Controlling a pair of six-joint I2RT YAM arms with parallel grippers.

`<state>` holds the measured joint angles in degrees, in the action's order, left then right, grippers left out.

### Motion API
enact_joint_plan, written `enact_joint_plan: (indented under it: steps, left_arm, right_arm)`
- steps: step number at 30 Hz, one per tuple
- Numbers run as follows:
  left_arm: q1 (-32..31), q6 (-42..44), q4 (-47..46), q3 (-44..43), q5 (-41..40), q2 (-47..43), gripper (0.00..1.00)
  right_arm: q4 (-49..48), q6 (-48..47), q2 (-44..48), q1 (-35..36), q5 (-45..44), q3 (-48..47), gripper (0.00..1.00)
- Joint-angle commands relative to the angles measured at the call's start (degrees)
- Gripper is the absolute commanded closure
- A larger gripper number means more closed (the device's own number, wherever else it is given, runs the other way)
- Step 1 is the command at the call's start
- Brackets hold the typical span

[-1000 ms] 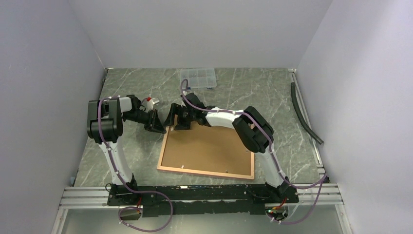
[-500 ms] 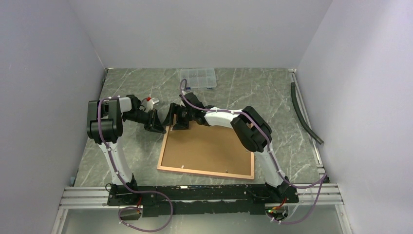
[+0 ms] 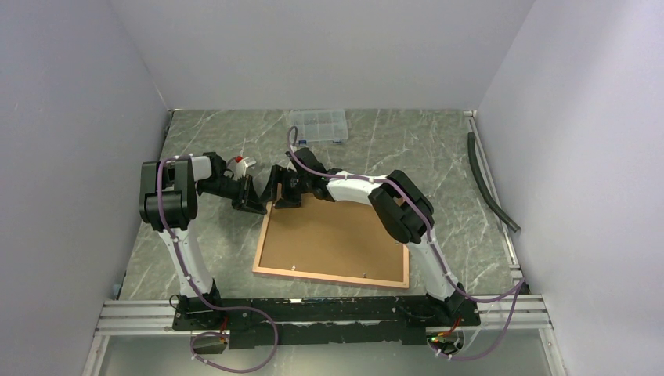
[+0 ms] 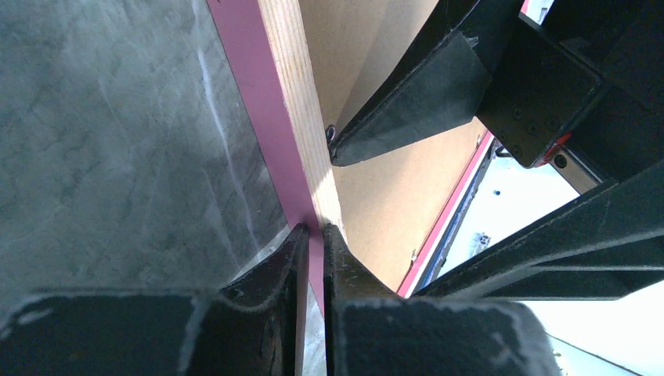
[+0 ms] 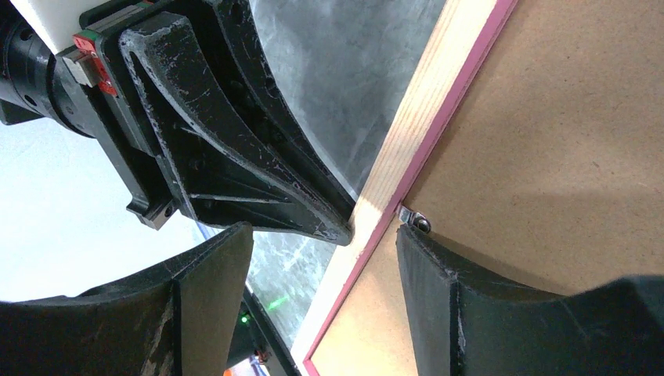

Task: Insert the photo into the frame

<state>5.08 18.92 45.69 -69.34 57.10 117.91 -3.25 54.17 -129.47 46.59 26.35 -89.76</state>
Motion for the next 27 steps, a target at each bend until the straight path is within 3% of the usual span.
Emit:
enact_joint_plan:
  steps: [1, 27]
  left_arm:
    - [-1.3, 1.2, -1.9, 0.7, -2.9, -0.8, 0.87]
    - [-1.3, 2.2, 0.2, 0.0, -3.2, -1.9, 0.88]
  right_arm:
    - [0.6, -0.9, -1.1, 0.7, 0.9, -1.7, 0.29]
    - [0.8, -2.0, -1.1, 0.6, 1.1, -3.1, 0.29]
